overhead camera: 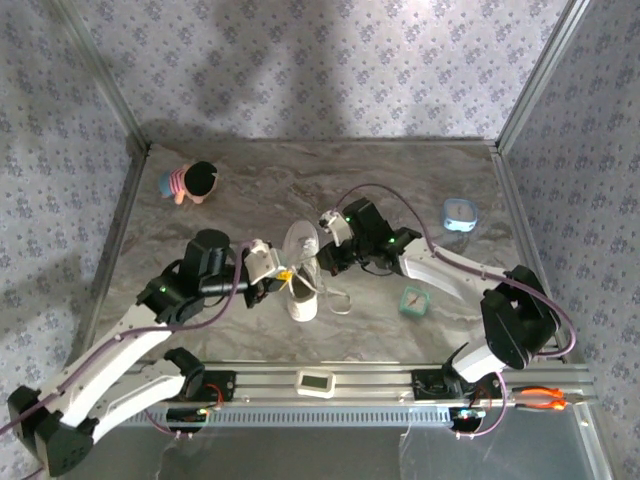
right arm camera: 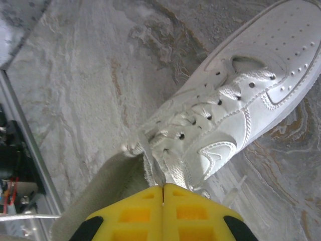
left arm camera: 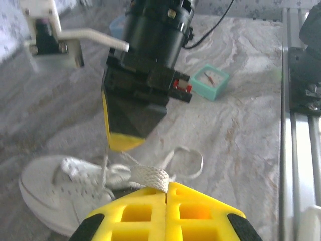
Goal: Tie the shoes
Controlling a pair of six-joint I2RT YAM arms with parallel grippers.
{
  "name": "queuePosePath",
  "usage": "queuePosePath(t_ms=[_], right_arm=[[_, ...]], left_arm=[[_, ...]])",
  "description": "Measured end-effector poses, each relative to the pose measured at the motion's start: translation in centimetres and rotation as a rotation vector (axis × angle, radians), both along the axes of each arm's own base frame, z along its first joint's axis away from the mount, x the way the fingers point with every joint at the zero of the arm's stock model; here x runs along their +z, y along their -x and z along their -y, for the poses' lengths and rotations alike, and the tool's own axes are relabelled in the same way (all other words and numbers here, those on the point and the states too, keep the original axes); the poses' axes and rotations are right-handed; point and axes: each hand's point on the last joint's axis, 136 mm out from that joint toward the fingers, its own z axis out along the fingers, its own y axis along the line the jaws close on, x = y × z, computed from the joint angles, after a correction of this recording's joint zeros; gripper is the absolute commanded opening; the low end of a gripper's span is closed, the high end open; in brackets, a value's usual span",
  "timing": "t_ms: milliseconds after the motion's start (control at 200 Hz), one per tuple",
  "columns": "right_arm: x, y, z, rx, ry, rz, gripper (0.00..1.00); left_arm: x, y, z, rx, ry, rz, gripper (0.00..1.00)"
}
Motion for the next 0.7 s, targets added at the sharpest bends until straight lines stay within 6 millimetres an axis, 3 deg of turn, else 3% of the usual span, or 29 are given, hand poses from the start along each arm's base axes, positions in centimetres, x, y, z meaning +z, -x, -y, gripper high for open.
queuePosePath(t_ms=[255,700], right_arm=[[0.4,-0.3,0.1,0.004,-0.059,-0.077,0.00],[0.3,-1.0,-0.1,0.009,-0.114,-0.175,0.00]], left_arm=[[-0.2,-2.3,3.2,-0.096,-0.025,0.115,0.00],[-0.2,-5.1,4.9,-0.112,-0.036,0.274,0.00]])
